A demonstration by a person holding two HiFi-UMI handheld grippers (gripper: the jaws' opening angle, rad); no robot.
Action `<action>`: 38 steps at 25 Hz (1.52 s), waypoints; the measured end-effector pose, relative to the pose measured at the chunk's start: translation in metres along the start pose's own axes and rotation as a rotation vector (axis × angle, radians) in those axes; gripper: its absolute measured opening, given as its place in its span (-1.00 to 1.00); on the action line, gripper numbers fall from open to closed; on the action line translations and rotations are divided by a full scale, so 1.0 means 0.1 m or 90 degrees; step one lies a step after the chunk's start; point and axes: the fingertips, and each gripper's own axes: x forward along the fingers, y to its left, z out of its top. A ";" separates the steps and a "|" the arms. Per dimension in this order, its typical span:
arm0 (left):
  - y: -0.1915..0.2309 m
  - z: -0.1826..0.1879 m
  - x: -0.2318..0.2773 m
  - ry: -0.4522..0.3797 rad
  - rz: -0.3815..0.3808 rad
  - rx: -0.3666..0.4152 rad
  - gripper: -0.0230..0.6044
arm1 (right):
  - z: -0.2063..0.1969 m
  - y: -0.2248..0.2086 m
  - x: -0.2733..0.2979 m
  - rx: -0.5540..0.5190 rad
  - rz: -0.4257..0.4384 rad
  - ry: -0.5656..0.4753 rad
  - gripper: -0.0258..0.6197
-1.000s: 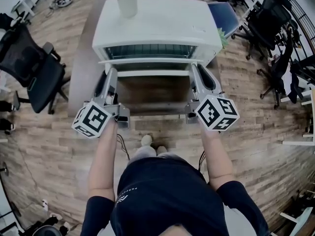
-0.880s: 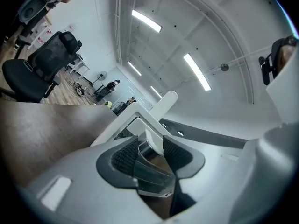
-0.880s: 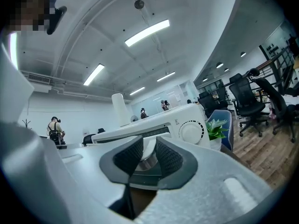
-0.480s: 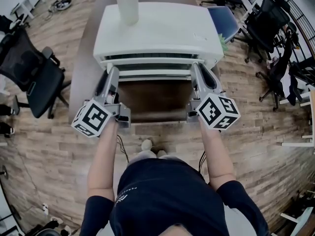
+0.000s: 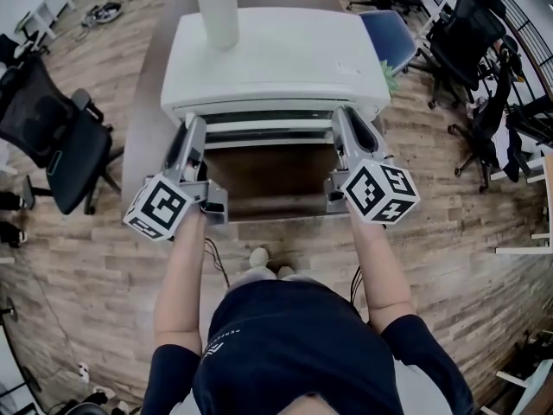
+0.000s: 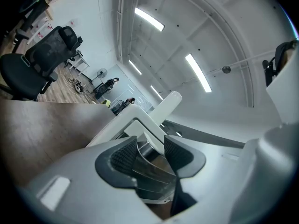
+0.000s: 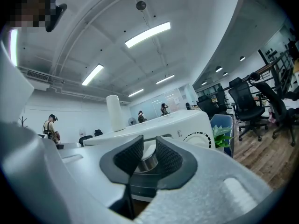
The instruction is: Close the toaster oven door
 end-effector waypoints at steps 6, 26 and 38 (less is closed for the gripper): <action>-0.02 0.01 0.00 -0.007 -0.009 0.007 -0.31 | 0.03 0.00 0.00 -0.004 -0.007 -0.012 -0.69; -0.20 -0.08 -0.23 0.006 -0.035 0.037 -0.48 | -0.04 0.06 -0.31 0.000 -0.008 -0.012 -0.72; -0.38 -0.24 -0.35 0.029 -0.050 0.059 -0.87 | -0.19 0.13 -0.50 -0.004 -0.002 0.016 -0.92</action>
